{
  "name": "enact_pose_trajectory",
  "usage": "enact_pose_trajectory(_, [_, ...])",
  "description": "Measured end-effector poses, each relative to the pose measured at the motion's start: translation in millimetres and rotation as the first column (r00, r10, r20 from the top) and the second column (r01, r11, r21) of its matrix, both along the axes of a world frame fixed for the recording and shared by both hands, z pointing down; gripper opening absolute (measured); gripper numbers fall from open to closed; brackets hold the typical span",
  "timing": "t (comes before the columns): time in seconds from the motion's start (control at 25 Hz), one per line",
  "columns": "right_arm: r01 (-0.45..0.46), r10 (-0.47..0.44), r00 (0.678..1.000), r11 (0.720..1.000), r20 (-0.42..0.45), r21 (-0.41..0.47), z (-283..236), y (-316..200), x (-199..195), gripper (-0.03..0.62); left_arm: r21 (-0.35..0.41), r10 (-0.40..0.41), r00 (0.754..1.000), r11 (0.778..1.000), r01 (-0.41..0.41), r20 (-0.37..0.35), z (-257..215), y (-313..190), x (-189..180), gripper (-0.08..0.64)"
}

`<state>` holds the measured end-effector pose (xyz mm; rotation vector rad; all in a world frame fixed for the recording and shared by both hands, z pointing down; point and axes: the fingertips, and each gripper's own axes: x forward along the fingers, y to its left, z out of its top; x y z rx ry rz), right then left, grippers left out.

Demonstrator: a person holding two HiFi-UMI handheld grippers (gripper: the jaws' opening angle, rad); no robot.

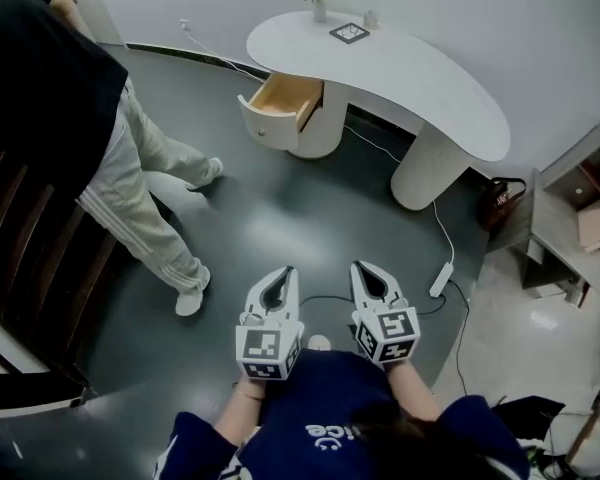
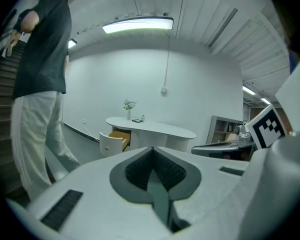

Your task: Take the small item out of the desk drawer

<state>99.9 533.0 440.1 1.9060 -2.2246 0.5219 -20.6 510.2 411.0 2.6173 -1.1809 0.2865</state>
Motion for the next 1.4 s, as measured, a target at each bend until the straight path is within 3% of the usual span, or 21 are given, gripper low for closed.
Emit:
enact_pose_trajectory(0.2, [-0.007,0.007,1.0,1.0,-0.013,-0.024,-2.8,-56.2,-9.8,0.007,0.004,0.024,0.999,1.0,-0.024,-0.025,-6.9,-62.7,-4.1,0.003])
enact_pose_trajectory(0.48, [-0.005,0.004,0.999,0.999,-0.034,-0.039,-11.4,-148.4,-46.2,0.008,0.003,0.029,0.999,1.0,-0.029,-0.037,-6.7,-168.1,-42.1,0.003])
enact_pose_trajectory(0.8, [-0.029,0.026,0.999,0.996,-0.036,-0.079,-4.1,-198.2,-72.7,0.008,0.012,0.064,0.997,0.998,-0.064,-0.048,-6.5,-241.4,-62.5,0.003])
enact_pose_trajectory(1.12, [-0.046,0.047,0.999,0.995,0.008,-0.085,7.5,-236.2,-57.3,0.008,-0.002,0.039,0.998,0.999,-0.039,-0.039,-3.1,-269.4,-60.1,0.003])
enact_pose_trajectory(1.4, [0.033,-0.03,0.999,0.996,0.033,-0.089,23.5,-303.8,-27.0,0.008,-0.025,-0.058,0.998,0.998,0.057,-0.012,10.5,-317.5,-44.7,0.003])
